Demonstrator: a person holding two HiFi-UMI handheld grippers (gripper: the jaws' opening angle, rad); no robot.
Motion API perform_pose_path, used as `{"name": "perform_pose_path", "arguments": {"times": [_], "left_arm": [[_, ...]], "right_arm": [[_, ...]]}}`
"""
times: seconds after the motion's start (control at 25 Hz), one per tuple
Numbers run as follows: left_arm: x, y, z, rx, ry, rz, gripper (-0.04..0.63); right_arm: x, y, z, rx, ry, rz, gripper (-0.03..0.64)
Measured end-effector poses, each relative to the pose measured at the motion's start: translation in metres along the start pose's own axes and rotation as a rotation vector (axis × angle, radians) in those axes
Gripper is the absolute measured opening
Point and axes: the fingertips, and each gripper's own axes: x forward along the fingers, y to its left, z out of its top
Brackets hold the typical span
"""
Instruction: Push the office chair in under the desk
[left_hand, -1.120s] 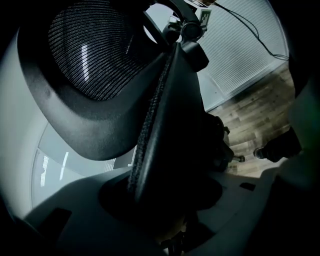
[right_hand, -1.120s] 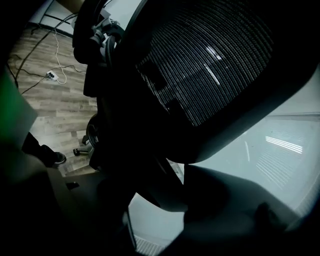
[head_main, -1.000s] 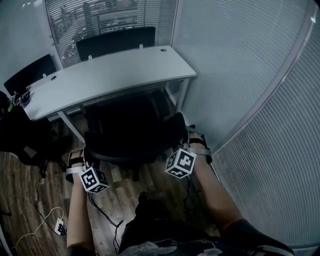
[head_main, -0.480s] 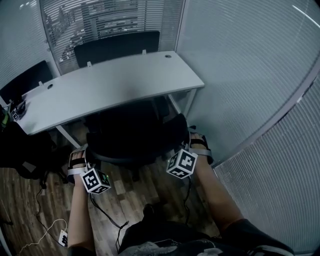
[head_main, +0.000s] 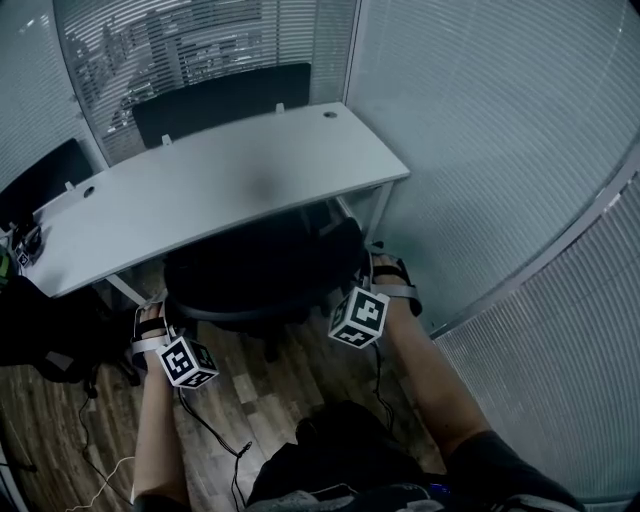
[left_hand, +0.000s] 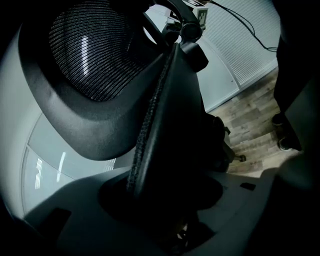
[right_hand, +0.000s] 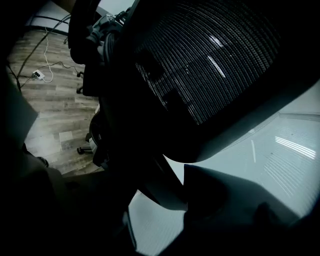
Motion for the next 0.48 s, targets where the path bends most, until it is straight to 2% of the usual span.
{"name": "perform_pose_path", "arguments": {"times": [0.48], "left_arm": [[0.056,0.032,-0.001,-0.015,0.016,0.003,0.235]], "right_arm": [[0.057,-0.036,0.023,-0.015,-0.060,-0.019,0.270]]}}
